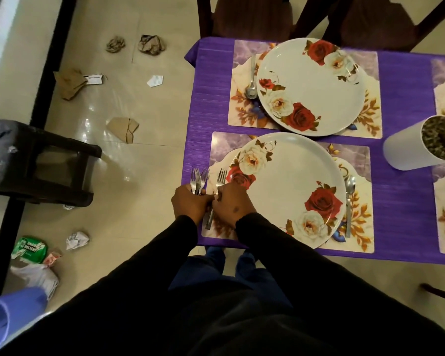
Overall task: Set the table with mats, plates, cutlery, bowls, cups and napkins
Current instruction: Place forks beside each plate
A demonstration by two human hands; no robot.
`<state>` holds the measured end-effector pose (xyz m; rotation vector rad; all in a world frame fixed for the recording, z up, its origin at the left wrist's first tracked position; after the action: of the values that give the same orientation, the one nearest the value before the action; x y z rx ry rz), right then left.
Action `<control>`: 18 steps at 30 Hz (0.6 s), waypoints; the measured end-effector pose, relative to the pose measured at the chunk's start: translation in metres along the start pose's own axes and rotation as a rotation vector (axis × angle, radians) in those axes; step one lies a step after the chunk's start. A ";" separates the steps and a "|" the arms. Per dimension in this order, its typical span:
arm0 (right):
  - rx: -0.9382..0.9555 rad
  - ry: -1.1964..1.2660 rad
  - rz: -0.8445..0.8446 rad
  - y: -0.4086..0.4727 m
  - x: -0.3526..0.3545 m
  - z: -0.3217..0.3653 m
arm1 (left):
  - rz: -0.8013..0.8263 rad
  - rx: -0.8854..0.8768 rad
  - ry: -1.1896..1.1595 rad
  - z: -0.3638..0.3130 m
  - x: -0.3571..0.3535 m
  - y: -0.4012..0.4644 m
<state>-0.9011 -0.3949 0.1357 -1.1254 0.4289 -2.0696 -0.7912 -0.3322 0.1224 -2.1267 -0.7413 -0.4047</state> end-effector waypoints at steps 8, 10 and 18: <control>0.057 -0.048 0.167 -0.002 -0.010 0.000 | 0.019 -0.026 -0.025 0.002 -0.005 -0.002; 0.062 -0.057 0.185 -0.002 -0.011 0.001 | 0.019 -0.044 -0.016 0.001 -0.005 -0.003; 0.030 -0.124 0.220 -0.007 -0.015 -0.002 | -0.002 -0.102 0.035 0.000 -0.007 -0.002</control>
<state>-0.9001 -0.3795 0.1297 -1.1292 0.4385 -1.8000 -0.7984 -0.3334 0.1198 -2.2084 -0.7170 -0.4891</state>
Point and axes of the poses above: each hand's wrist, its own y-axis towards the middle knuckle, its own x-axis out of the back of the hand, z = x × y, the point moved 5 cm from there along y, towards the middle knuckle, and after that the axes turned 2 degrees about x, right-handed, at the moved point
